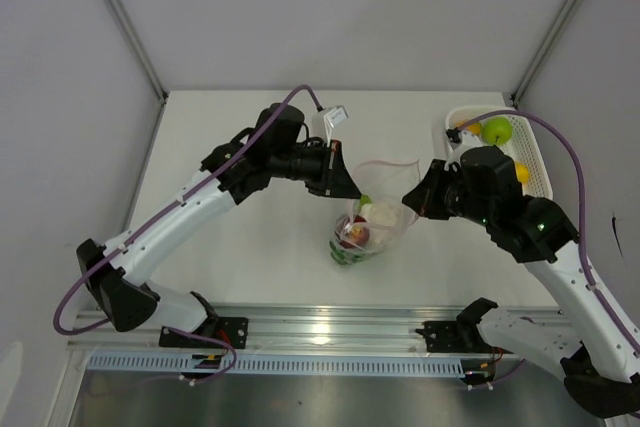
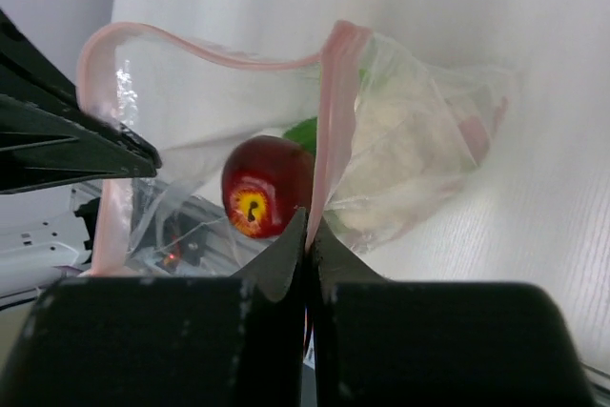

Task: Place the food in the zip-top bag and seal the zipper
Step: Adjust the zipper food storage bag at the center of the board, then pick up the fake fruit from the bin.

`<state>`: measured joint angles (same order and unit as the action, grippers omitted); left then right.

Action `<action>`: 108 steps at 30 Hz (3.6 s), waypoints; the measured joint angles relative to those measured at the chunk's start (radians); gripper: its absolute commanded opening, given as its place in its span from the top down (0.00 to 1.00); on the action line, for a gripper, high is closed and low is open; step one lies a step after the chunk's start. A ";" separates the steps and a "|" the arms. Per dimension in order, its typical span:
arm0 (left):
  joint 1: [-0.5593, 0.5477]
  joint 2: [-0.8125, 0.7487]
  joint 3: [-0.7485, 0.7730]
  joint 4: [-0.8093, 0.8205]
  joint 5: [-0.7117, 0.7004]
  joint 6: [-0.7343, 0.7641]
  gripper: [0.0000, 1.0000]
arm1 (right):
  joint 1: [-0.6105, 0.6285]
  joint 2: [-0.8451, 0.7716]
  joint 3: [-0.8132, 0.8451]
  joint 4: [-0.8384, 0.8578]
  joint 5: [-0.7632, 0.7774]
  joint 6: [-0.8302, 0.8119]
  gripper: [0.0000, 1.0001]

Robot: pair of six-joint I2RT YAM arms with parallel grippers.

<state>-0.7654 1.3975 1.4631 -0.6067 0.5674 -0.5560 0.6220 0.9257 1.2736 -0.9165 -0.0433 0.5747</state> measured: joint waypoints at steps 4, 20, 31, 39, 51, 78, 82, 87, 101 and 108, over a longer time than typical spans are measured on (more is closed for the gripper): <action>0.000 -0.014 0.002 0.007 -0.003 0.000 0.99 | -0.002 -0.018 0.030 0.019 -0.007 0.001 1.00; 0.000 0.009 -0.109 0.066 0.001 -0.011 0.99 | -0.200 0.093 -0.030 0.068 -0.150 -0.010 0.95; 0.000 -0.008 -0.106 0.066 0.001 -0.011 0.99 | -0.258 0.103 0.045 0.086 -0.199 -0.044 0.66; 0.000 -0.011 -0.105 0.066 0.001 -0.012 1.00 | -0.267 0.124 0.043 0.070 -0.256 -0.058 0.17; 0.000 -0.016 -0.106 0.068 0.002 -0.012 0.99 | -0.302 0.096 0.328 -0.018 -0.244 -0.062 0.01; -0.001 -0.020 -0.176 0.191 0.050 -0.044 0.99 | -0.890 0.739 0.089 0.558 -0.159 0.266 0.01; -0.001 -0.020 -0.195 0.209 0.049 -0.047 0.99 | -0.862 0.872 0.089 0.672 -0.102 0.321 0.00; -0.001 -0.019 -0.195 0.216 0.049 -0.047 0.99 | -0.825 1.024 0.122 0.755 -0.031 0.360 0.01; -0.001 0.029 -0.175 0.224 0.048 -0.047 0.99 | -0.789 1.211 0.222 0.849 0.083 0.375 0.10; -0.001 0.042 -0.167 0.224 0.049 -0.048 0.99 | -0.791 1.226 0.224 0.877 0.080 0.375 0.59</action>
<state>-0.7666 1.4395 1.2964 -0.3828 0.6163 -0.6037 -0.1688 2.1517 1.4979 -0.0391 0.0368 0.9493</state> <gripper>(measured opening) 0.005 0.627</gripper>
